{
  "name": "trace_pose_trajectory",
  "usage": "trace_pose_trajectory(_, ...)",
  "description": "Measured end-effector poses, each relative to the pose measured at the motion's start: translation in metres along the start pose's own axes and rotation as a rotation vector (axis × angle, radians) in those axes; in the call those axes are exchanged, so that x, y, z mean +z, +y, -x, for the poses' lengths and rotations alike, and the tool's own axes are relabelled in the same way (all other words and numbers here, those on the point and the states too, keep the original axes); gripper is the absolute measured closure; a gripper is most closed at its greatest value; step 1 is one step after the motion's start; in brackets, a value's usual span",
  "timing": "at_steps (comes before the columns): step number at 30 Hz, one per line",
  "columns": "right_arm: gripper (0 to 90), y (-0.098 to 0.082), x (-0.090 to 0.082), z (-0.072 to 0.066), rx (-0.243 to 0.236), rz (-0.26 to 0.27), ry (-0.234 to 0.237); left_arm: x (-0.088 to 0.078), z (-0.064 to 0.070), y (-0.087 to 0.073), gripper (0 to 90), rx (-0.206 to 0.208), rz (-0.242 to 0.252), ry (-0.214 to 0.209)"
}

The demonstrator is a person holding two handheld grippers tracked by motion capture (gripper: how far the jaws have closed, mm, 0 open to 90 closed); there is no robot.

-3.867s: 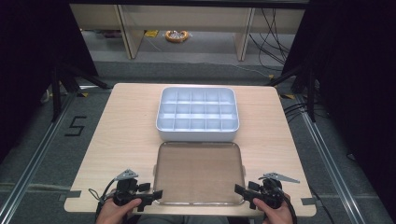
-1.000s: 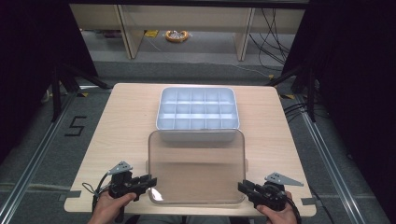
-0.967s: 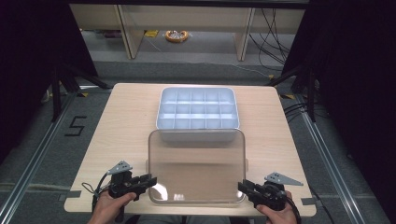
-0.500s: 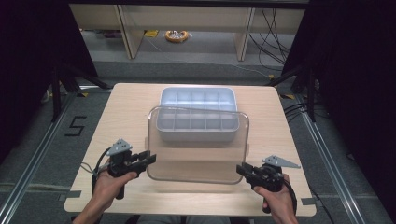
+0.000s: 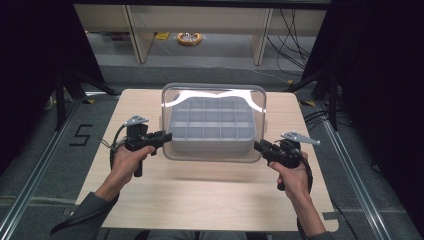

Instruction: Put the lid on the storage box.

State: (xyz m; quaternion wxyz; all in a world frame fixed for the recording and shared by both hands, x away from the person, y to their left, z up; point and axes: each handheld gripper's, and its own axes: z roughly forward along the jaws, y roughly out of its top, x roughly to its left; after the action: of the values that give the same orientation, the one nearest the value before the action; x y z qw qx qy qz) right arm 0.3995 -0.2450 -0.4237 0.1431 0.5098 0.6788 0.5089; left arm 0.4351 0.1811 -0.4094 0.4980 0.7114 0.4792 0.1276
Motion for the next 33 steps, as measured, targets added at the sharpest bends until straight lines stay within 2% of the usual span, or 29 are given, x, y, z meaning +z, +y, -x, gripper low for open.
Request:
trace_pose_trajectory(1, 66.7, 0.006, 0.004, 0.003, -0.045, 0.010, -0.008, 0.003, -0.002, 0.003, 63.8, 0.000, 0.001, 0.000)
trace_pose_trajectory(2, 66.9, 0.011, 0.006, 0.005, -0.050, 0.005, -0.020, 0.007, -0.004, 0.006, 63.9, -0.007, -0.001, 0.003)
trace_pose_trajectory(3, 66.9, 0.016, 0.009, 0.005, -0.036, 0.014, -0.017, 0.009, -0.005, 0.009, 63.8, -0.014, -0.007, 0.006)
trace_pose_trajectory(4, 66.7, 0.021, 0.010, 0.004, -0.007, 0.001, -0.026, 0.012, -0.006, 0.013, 63.6, -0.019, -0.008, 0.012)
trace_pose_trajectory(5, 66.4, 0.026, 0.014, 0.009, -0.038, 0.015, -0.029, 0.015, -0.007, 0.016, 63.3, -0.021, -0.004, 0.017)
trace_pose_trajectory(6, 66.4, 0.026, 0.014, 0.009, -0.038, 0.015, -0.029, 0.015, -0.007, 0.016, 62.8, -0.021, -0.004, 0.017)
trace_pose_trajectory(7, 66.2, 0.030, 0.017, 0.009, -0.018, 0.016, -0.031, 0.018, -0.008, 0.020, 62.8, -0.020, -0.002, 0.025)
trace_pose_trajectory(8, 65.5, 0.039, 0.024, 0.010, -0.022, 0.019, -0.041, 0.022, -0.012, 0.026, 62.2, -0.018, 0.004, 0.037)
trace_pose_trajectory(10, 65.6, 0.042, 0.026, 0.010, -0.025, 0.012, -0.049, 0.025, -0.014, 0.029, 62.0, -0.023, 0.004, 0.044)
trace_pose_trajectory(11, 65.5, 0.049, 0.034, 0.012, -0.039, 0.017, -0.059, 0.030, -0.018, 0.035, 61.8, -0.049, 0.013, 0.053)
trace_pose_trajectory(13, 65.2, 0.054, 0.040, 0.011, 0.001, 0.005, -0.072, 0.036, -0.022, 0.041, 61.5, -0.060, 0.016, 0.061)
trace_pose_trajectory(14, 65.0, 0.056, 0.044, 0.014, -0.013, 0.013, -0.068, 0.037, -0.023, 0.043, 61.4, -0.061, 0.015, 0.061)
trace_pose_trajectory(17, 64.3, 0.058, 0.050, 0.018, -0.012, 0.012, -0.075, 0.043, -0.025, 0.046, 61.2, -0.073, 0.015, 0.072)
trace_pose_trajectory(18, 64.0, 0.059, 0.055, 0.021, 0.004, -0.005, -0.089, 0.048, -0.027, 0.048, 60.7, -0.081, 0.007, 0.074)
trace_pose_trajectory(21, 63.4, 0.058, 0.062, 0.025, 0.025, -0.005, -0.089, 0.052, -0.029, 0.049, 60.3, -0.090, 0.005, 0.083)
trace_pose_trajectory(22, 63.2, 0.058, 0.064, 0.022, 0.075, -0.012, -0.090, 0.054, -0.030, 0.049, 60.3, -0.089, -0.004, 0.085)
trace_pose_trajectory(24, 63.1, 0.057, 0.066, 0.024, 0.069, -0.011, -0.092, 0.057, -0.030, 0.049, 60.2, -0.099, 0.000, 0.090)
trace_pose_trajectory(25, 62.8, 0.056, 0.069, 0.031, 0.026, -0.005, -0.105, 0.059, -0.030, 0.049, 60.2, -0.104, -0.010, 0.091)
trace_pose_trajectory(26, 62.7, 0.056, 0.069, 0.029, 0.051, -0.012, -0.111, 0.060, -0.030, 0.048, 60.1, -0.110, -0.012, 0.094)
trace_pose_trajectory(28, 62.7, 0.055, 0.069, 0.031, 0.045, -0.009, -0.101, 0.061, -0.031, 0.047, 60.0, -0.100, -0.026, 0.091)
trace_pose_trajectory(29, 62.7, 0.054, 0.069, 0.029, 0.099, -0.024, -0.102, 0.063, -0.031, 0.047, 60.0, -0.113, -0.019, 0.089)
trace_pose_trajectory(30, 62.6, 0.053, 0.069, 0.030, 0.095, -0.023, -0.106, 0.064, -0.031, 0.046, 59.8, -0.117, -0.019, 0.090)
trace_pose_trajectory(31, 62.6, 0.052, 0.071, 0.034, 0.059, -0.013, -0.100, 0.065, -0.032, 0.045, 59.6, -0.119, -0.023, 0.091)
trace_pose_trajectory(32, 62.5, 0.052, 0.071, 0.033, 0.080, -0.017, -0.105, 0.066, -0.032, 0.044, 59.6, -0.124, -0.022, 0.093)
trace_pose_trajectory(33, 62.4, 0.051, 0.072, 0.033, 0.080, -0.021, -0.105, 0.066, -0.032, 0.044, 59.6, -0.124, -0.022, 0.093)
